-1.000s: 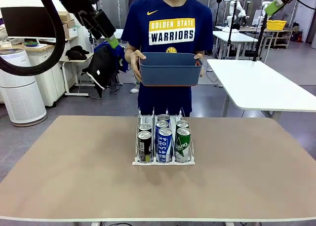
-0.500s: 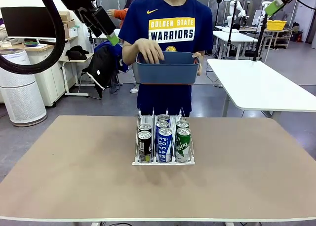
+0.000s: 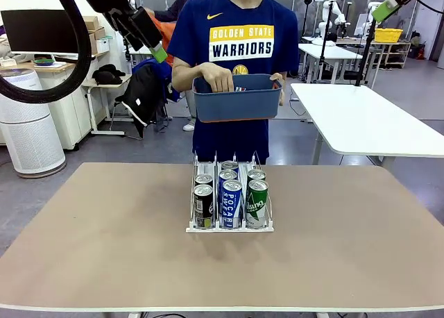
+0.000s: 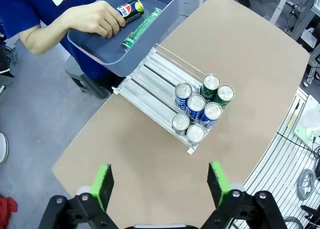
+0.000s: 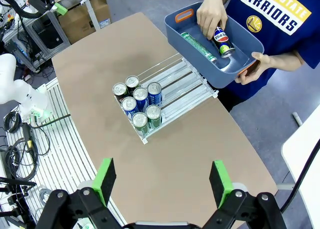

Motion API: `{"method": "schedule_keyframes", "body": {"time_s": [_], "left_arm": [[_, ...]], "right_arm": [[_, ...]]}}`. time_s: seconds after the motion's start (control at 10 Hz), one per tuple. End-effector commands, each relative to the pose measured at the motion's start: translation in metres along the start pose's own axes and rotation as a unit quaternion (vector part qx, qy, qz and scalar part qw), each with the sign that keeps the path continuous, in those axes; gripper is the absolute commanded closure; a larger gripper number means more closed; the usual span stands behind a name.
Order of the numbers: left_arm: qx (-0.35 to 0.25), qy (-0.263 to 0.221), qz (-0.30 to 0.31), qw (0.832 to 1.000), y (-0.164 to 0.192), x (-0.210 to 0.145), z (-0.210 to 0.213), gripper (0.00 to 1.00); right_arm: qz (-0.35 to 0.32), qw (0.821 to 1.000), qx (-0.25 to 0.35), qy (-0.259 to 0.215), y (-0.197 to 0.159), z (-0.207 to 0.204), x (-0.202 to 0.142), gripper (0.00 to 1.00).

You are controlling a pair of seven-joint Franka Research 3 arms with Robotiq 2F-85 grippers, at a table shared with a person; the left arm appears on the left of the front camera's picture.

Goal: Fill the beverage cans into the dispenser.
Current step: Pick up the Pepsi coke handed by the human.

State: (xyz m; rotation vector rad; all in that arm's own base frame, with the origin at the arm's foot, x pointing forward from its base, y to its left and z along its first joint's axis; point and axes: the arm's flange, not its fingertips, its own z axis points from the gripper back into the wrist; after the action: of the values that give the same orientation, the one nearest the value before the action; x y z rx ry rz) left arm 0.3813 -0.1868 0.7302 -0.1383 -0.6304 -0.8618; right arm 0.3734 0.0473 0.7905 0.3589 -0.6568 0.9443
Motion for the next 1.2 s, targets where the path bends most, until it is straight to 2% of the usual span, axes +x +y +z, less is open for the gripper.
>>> {"method": "schedule_keyframes", "body": {"time_s": [0.0,1.1], "left_arm": [[0.001,0.001,0.001,1.000,0.002,-0.002,0.001,0.00],[0.013,-0.025,0.002,1.000,-0.007,0.016,0.040,0.00]], "right_arm": [[0.000,1.000,0.000,0.000,0.000,-0.001,0.000,0.00],[0.000,1.000,0.000,0.000,0.000,-0.001,0.000,0.00]]}}
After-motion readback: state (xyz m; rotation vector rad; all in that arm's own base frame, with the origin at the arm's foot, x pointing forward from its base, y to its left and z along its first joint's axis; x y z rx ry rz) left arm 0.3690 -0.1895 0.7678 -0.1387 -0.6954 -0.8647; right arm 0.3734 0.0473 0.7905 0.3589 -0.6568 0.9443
